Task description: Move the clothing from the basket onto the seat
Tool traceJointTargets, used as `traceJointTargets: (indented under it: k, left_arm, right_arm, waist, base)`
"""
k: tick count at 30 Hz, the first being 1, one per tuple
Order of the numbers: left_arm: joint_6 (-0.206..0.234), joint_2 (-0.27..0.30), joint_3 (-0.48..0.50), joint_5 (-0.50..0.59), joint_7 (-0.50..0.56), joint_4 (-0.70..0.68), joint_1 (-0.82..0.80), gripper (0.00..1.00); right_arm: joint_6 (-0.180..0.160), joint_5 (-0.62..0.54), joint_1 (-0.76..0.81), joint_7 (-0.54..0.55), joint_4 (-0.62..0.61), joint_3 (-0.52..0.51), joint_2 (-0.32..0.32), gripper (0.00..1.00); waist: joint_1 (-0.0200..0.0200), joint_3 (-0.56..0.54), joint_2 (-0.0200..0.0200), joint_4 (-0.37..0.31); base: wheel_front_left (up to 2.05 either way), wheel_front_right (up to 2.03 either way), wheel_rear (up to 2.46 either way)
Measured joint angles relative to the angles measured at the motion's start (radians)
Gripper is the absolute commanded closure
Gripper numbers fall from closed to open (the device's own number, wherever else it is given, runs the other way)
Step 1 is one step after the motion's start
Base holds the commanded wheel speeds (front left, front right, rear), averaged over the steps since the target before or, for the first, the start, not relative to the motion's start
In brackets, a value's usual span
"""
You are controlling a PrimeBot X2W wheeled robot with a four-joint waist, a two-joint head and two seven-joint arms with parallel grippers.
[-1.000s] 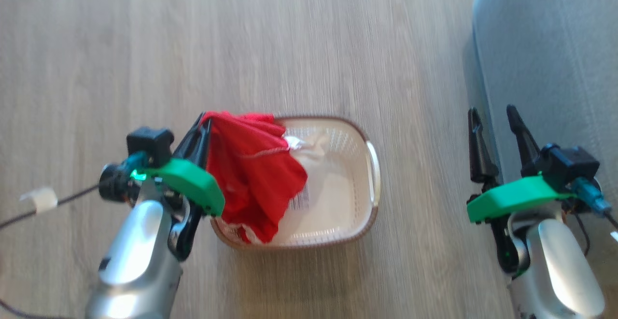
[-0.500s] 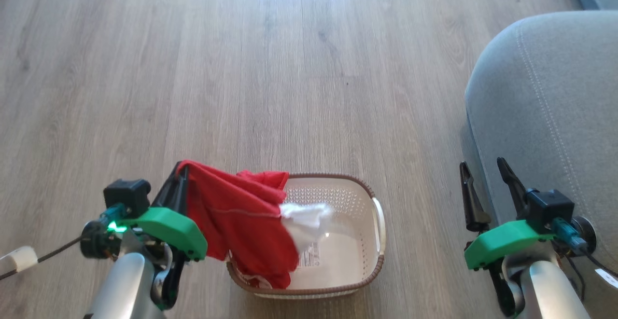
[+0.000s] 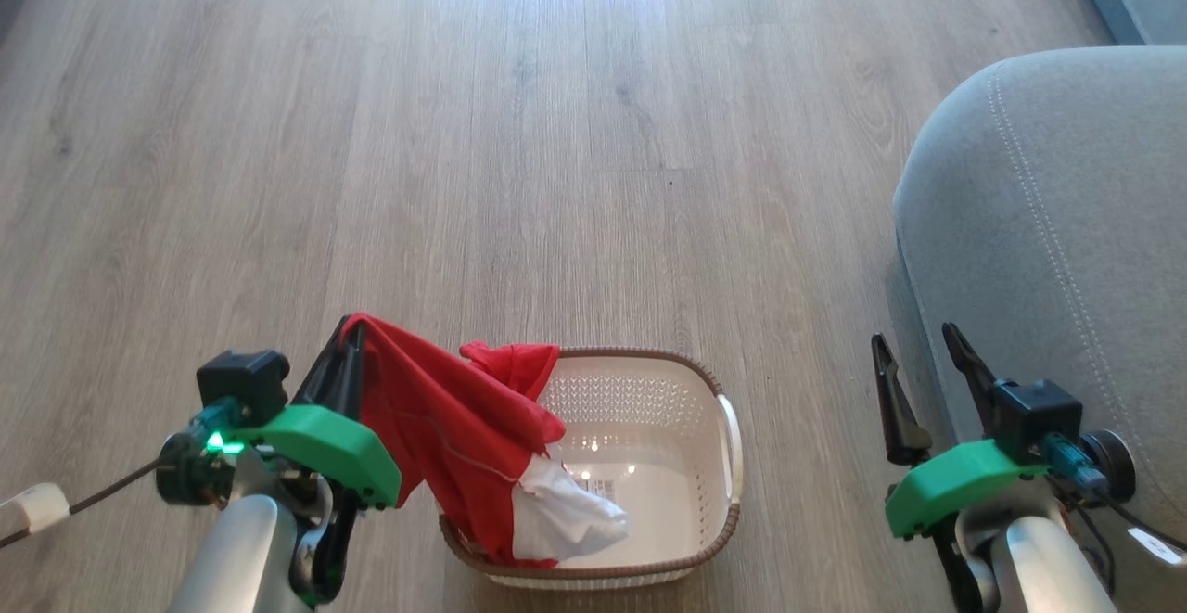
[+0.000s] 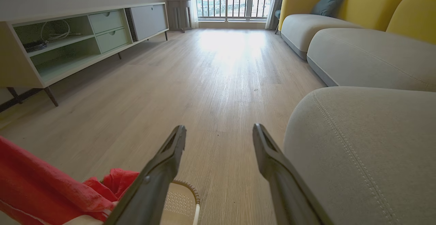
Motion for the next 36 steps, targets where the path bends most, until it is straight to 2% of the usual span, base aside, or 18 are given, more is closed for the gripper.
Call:
traceJointTargets:
  k: [14, 18, 22, 26, 31, 34, 36]
  left_arm:
    - [0.010, 0.006, -0.012, -0.007, 0.017, -0.033, 0.002, 1.00]
    - [0.014, 0.008, -0.025, -0.007, 0.018, -0.051, 0.002, 1.00]
    - [0.004, 0.008, -0.057, -0.006, 0.040, -0.075, 0.001, 1.00]
    - [-0.017, 0.003, -0.099, 0.000, 0.070, -0.118, -0.012, 1.00]
    - [-0.030, -0.010, -0.154, 0.021, 0.106, -0.178, -0.070, 1.00]
    - [-0.039, -0.023, -0.193, 0.026, 0.132, -0.220, -0.093, 1.00]
    - [-0.044, -0.029, -0.215, 0.030, 0.144, -0.238, -0.097, 1.00]
  right_arm:
    - [0.000, 0.000, -0.001, 0.000, 0.009, 0.030, 0.000, 0.00]
    - [0.000, -0.011, -0.003, 0.000, 0.009, 0.071, -0.001, 0.00]
    - [0.000, -0.016, -0.027, 0.000, 0.018, 0.178, -0.004, 0.00]
    - [0.000, 0.013, -0.104, 0.000, 0.034, 0.347, -0.017, 0.00]
    - [0.000, 0.096, -0.214, 0.000, 0.065, 0.585, -0.031, 0.00]
    - [0.000, 0.154, -0.283, 0.000, 0.088, 0.685, -0.050, 0.00]
    - [0.000, 0.172, -0.315, 0.000, 0.101, 0.714, -0.056, 0.00]
  waist:
    - [0.0000, 0.000, 0.0000, 0.001]
    - [0.0000, -0.001, 0.0000, 0.001]
    - [0.0000, -0.001, 0.0000, -0.001]
    - [0.0001, -0.003, 0.0000, 0.001]
    - [0.0001, -0.008, 0.0000, 0.011]
    - [0.0001, -0.011, 0.0000, 0.027]
    - [0.0001, -0.012, 0.0000, 0.036]
  base:
    - [0.00, 0.00, 0.00]
    - [0.00, 0.00, 0.00]
    - [0.00, 0.00, 0.00]
    - [0.00, 0.00, 0.00]
    - [0.00, 0.00, 0.00]
    - [0.00, 0.00, 0.00]
    - [0.00, 0.00, 0.00]
